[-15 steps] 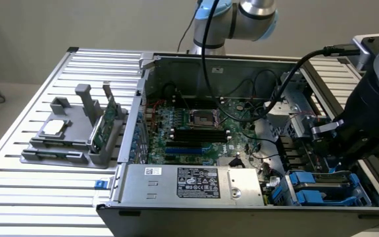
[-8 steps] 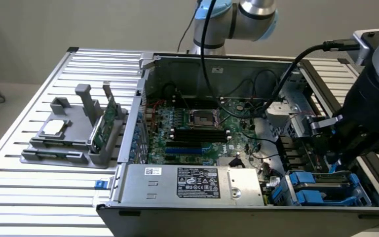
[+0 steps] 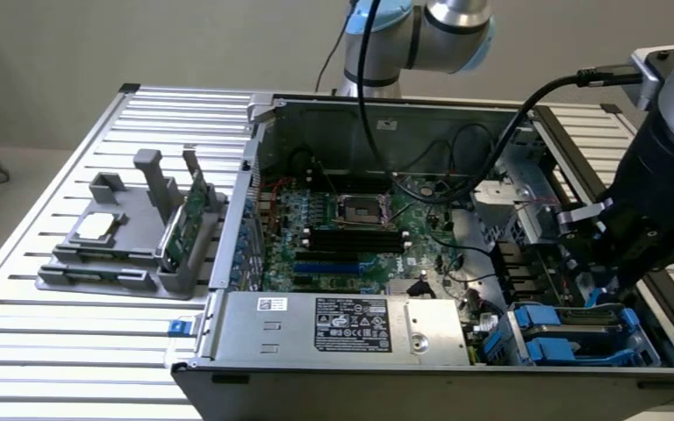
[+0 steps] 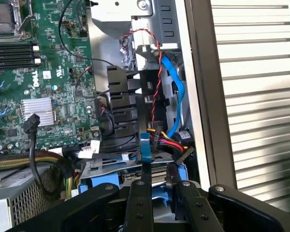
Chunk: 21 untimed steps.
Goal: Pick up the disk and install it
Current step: 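Insert the disk into the insertion slot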
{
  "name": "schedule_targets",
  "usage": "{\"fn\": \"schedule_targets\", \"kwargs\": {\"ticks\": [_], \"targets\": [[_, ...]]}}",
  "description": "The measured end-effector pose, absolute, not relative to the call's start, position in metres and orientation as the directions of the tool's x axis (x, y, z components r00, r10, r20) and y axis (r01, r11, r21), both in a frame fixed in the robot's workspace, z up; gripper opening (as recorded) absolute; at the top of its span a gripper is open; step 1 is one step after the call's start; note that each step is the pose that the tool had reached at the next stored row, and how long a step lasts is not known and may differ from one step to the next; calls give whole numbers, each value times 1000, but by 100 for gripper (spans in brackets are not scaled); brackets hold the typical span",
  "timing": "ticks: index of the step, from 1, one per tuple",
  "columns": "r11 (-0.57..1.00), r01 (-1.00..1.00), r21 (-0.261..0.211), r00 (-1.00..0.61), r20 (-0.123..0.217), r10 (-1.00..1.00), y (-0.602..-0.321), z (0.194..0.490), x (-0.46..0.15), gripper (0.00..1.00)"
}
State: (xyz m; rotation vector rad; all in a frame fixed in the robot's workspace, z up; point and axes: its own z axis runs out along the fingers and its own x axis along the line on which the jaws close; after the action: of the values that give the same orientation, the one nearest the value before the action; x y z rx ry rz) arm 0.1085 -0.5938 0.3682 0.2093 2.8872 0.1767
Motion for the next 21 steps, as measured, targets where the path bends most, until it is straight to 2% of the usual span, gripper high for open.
{"fn": "schedule_targets", "kwargs": {"ticks": [7, 21], "targets": [[978, 155, 142, -946, -263, 188, -594, 368, 108, 27], [972, 186, 144, -936, -275, 220, -583, 367, 95, 27]]}}
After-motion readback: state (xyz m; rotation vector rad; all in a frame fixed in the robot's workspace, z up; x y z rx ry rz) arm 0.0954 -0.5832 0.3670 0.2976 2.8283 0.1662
